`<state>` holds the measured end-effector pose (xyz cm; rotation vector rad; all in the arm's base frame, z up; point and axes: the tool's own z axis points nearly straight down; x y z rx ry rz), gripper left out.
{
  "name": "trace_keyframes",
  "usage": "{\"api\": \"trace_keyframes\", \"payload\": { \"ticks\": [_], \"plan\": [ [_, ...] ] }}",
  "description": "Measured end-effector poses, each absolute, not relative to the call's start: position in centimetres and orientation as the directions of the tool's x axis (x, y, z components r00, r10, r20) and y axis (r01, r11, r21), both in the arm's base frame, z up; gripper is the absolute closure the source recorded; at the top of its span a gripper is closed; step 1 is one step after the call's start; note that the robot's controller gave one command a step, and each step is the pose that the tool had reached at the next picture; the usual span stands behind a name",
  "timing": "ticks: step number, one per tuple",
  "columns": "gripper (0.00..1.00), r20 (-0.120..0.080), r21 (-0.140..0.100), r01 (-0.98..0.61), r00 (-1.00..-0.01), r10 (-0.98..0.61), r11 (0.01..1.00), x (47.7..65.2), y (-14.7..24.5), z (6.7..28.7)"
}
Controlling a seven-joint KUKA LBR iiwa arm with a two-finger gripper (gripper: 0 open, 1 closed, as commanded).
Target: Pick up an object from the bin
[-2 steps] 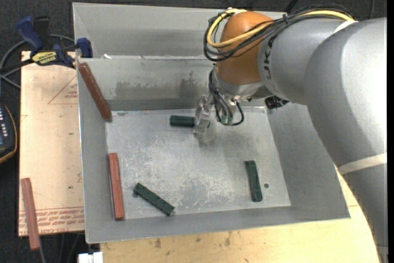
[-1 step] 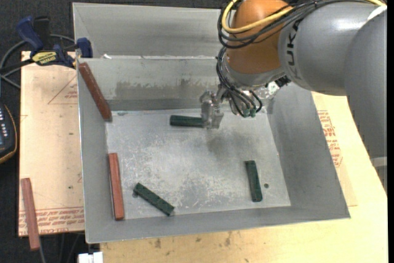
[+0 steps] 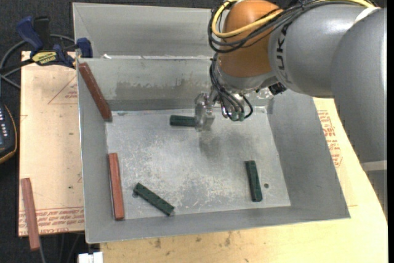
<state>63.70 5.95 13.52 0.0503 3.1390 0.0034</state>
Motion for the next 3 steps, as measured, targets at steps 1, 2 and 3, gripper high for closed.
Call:
{"api": "trace_keyframes", "payload": {
  "ticks": [1, 2, 3],
  "plan": [
    [1.0, 0.006, 0.0, -0.071, -0.997, -0.071, 0.997, 56.2, 1.6, 11.6],
    [0.0, 0.0, 0.001, -0.073, -0.997, -0.073, 0.997, 56.4, 1.8, 11.7],
    [0.0, 0.006, 0.0, -0.197, -0.98, -0.197, 0.98, 51.5, -6.5, 6.8]
  ]
}}
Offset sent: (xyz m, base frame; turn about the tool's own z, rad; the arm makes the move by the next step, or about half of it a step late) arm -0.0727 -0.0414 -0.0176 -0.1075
